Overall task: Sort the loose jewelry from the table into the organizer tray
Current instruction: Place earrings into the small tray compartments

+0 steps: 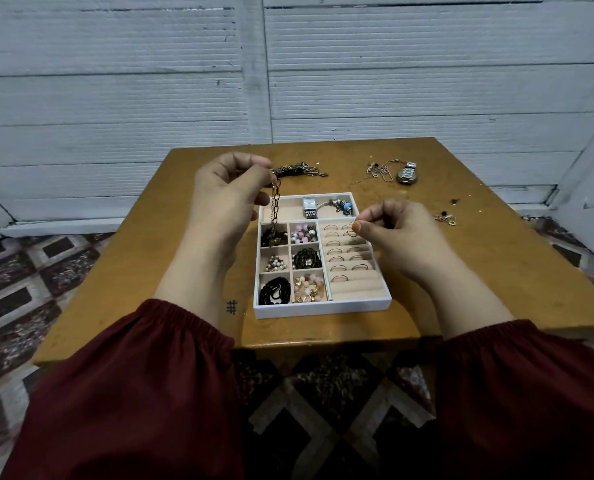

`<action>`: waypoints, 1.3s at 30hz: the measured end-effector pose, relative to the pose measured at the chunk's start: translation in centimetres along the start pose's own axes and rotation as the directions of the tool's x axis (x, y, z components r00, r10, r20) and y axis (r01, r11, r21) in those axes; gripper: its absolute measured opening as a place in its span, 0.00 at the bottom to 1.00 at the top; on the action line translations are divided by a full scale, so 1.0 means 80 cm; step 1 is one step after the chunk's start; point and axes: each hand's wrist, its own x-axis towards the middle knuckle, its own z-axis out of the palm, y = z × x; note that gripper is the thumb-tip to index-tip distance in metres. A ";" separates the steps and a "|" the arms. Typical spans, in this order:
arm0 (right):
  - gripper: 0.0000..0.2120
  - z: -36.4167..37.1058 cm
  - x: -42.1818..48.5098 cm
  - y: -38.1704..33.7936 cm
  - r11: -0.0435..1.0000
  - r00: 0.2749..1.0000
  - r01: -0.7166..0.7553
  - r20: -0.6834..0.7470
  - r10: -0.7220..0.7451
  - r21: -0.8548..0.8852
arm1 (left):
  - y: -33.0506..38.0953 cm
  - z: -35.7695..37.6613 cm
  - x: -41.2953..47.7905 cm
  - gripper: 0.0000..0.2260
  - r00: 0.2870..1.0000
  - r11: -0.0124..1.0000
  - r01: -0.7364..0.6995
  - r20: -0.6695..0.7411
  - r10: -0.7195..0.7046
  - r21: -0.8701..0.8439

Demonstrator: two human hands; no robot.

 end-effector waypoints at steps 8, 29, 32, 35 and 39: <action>0.06 0.000 0.006 0.005 1.000 1.000 0.002 0.004 -0.002 -0.006 | -0.013 -0.001 -0.003 0.08 0.998 0.998 0.061 -0.010 -0.060 0.032; 0.02 -0.002 -0.004 -0.005 1.000 1.000 -0.027 0.000 0.027 0.010 | -0.029 0.009 -0.004 0.03 0.980 0.944 0.197 -0.026 -0.197 0.265; 0.03 -0.003 -0.004 -0.004 0.999 0.999 -0.035 -0.005 0.035 0.024 | -0.036 0.004 -0.003 0.03 0.974 0.911 0.219 -0.029 -0.222 0.350; 0.02 -0.005 -0.003 -0.004 0.999 0.999 -0.032 -0.007 0.032 -0.001 | -0.040 -0.001 -0.002 0.03 0.970 0.884 0.234 -0.036 -0.241 0.405; 0.02 -0.005 -0.003 -0.003 1.000 1.000 -0.030 0.006 0.031 -0.003 | -0.044 -0.006 -0.001 0.02 0.970 0.857 0.222 -0.015 -0.243 0.466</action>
